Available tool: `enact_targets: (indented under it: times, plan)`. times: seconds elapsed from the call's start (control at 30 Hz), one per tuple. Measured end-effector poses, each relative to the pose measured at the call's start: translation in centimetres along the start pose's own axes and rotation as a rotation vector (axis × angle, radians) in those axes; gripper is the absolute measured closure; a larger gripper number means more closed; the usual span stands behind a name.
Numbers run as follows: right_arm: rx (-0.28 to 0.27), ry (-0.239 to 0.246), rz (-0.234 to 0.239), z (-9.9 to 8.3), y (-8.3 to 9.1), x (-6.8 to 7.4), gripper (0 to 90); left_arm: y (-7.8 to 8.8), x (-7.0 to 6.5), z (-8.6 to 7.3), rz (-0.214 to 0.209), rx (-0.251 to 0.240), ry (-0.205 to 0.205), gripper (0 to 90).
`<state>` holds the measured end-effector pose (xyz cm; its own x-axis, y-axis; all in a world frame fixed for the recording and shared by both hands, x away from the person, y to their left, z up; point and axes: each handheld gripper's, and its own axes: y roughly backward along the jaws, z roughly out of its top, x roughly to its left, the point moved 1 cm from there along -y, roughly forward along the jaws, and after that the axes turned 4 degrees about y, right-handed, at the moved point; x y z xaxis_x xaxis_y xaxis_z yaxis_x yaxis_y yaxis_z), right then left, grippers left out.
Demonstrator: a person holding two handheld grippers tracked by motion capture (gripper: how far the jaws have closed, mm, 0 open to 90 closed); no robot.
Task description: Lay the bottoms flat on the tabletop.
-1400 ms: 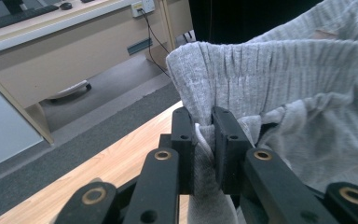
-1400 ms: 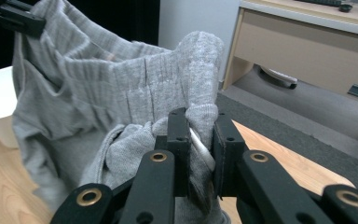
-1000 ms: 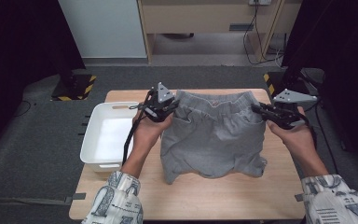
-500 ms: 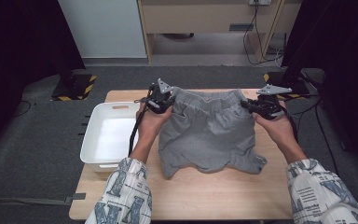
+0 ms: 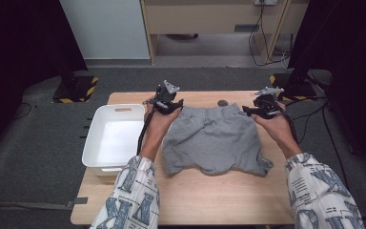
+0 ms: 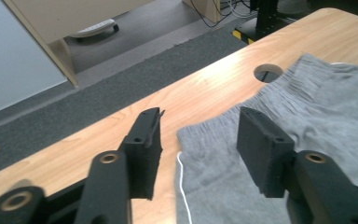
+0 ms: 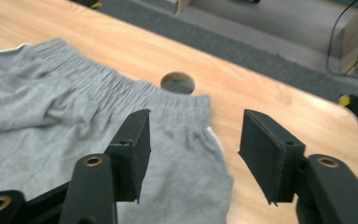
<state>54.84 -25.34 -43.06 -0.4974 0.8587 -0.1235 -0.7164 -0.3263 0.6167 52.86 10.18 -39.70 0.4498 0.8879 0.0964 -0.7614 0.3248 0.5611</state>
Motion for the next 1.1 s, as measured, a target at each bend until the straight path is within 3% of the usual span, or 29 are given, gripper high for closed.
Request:
enact_targets:
  times: [0.3,0.63,0.83,1.1]
  plan:
    - [-0.017,-0.006,0.030,-0.3,1.5,1.2,34.6,1.4,-0.4,-2.3,-0.031,0.022,0.023,39.2]
    - [-0.026,0.038,0.081,-0.4,2.5,3.3,29.3,2.2,-0.8,-3.8,-0.103,0.022,0.016,29.0]
    - [-0.010,0.044,0.102,-0.9,2.8,3.5,27.4,2.5,-1.7,-4.3,-0.138,0.030,-0.017,23.4]
    - [-0.034,0.039,0.123,-1.9,3.7,3.3,27.7,2.8,-2.7,-4.8,-0.157,0.012,-0.029,18.8]
